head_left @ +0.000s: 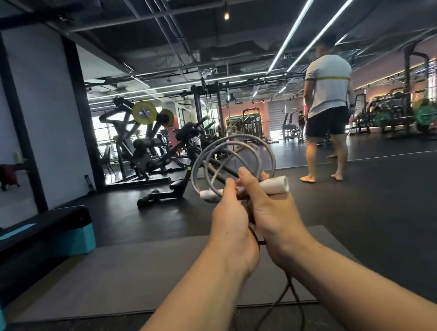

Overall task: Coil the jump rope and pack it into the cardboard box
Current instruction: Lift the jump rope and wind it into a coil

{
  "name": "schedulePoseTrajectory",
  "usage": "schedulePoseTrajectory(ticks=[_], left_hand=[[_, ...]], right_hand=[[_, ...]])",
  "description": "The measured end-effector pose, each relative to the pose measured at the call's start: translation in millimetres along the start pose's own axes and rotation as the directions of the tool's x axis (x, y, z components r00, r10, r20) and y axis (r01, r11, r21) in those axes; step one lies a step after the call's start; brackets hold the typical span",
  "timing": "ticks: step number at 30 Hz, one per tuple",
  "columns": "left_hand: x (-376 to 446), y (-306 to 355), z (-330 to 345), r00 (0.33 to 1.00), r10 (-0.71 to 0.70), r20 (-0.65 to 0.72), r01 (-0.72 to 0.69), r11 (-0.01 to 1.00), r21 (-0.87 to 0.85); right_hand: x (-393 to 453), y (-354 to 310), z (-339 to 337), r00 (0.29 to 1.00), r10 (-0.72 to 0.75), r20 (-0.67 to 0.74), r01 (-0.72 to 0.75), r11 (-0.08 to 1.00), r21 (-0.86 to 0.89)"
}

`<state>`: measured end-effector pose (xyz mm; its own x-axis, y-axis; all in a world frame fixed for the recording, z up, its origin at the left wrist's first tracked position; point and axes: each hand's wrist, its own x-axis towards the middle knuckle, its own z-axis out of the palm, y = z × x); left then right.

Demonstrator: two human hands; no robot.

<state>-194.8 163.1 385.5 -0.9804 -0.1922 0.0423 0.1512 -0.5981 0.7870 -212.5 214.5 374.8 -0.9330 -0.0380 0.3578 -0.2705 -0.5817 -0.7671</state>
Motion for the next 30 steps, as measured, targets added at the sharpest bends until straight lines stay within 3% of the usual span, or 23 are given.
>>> schedulePoseTrajectory(ticks=[2,4,5,6,7,8,9,10,11,12,13,15,18,20,26,28,30], left_hand=[[-6,1,-9,0.995,-0.092,-0.036,0.095,0.99,0.106],[-14,4,-19,0.986,-0.118,-0.119,0.146,0.951,0.271],[-18,7,-26,0.982,-0.033,-0.187,0.108,0.908,0.405],[-23,11,-33,0.955,0.171,-0.241,0.016,0.785,0.619],[-27,16,-38,0.893,0.431,-0.13,-0.137,0.536,0.833],[-32,24,-40,0.766,0.622,0.162,-0.344,0.184,0.921],[-38,34,-36,0.588,0.644,0.489,-0.491,-0.197,0.849],[-34,43,-35,0.434,0.511,0.742,-0.532,-0.52,0.668],[-33,51,-30,0.378,0.301,0.876,-0.494,-0.734,0.466],[-28,55,-26,0.405,0.121,0.906,-0.447,-0.838,0.312],[-25,56,-22,0.47,0.011,0.882,-0.42,-0.877,0.235],[-19,50,-18,0.533,-0.037,0.845,-0.406,-0.888,0.217],[-13,42,-21,0.457,-0.002,0.89,-0.39,-0.899,0.198],[-9,43,-24,0.471,0.014,0.882,-0.418,-0.877,0.237],[-15,45,-26,0.653,0.055,0.755,-0.328,-0.878,0.348],[-16,51,-31,0.73,0.069,0.68,-0.283,-0.876,0.392],[-17,54,-36,0.764,0.083,0.64,-0.217,-0.901,0.376]], right_hand=[[4,-8,-8,0.999,-0.05,0.016,0.051,0.988,-0.144],[9,-22,-20,0.976,-0.133,0.173,0.193,0.897,-0.398],[11,-29,-25,0.949,-0.126,0.29,0.264,0.821,-0.506],[12,-37,-30,0.915,-0.085,0.395,0.331,0.719,-0.612],[14,-44,-35,0.88,-0.02,0.475,0.391,0.6,-0.698],[16,-51,-38,0.855,0.062,0.515,0.427,0.478,-0.768],[18,-55,-41,0.838,0.139,0.527,0.447,0.379,-0.81],[18,-60,-42,0.825,0.197,0.529,0.456,0.32,-0.83],[19,-64,-42,0.812,0.233,0.534,0.474,0.271,-0.838],[18,-68,-40,0.796,0.259,0.546,0.501,0.224,-0.836],[17,-71,-37,0.784,0.278,0.556,0.525,0.183,-0.832],[14,-76,-32,0.783,0.305,0.541,0.519,0.157,-0.84],[14,-74,-31,0.798,0.357,0.485,0.491,0.081,-0.867],[14,-71,-32,0.793,0.397,0.462,0.487,0.042,-0.873],[11,-69,-33,0.73,0.449,0.516,0.514,0.137,-0.847],[12,-71,-37,0.737,0.429,0.522,0.543,0.083,-0.835],[12,-72,-41,0.74,0.406,0.536,0.582,0.012,-0.813]])
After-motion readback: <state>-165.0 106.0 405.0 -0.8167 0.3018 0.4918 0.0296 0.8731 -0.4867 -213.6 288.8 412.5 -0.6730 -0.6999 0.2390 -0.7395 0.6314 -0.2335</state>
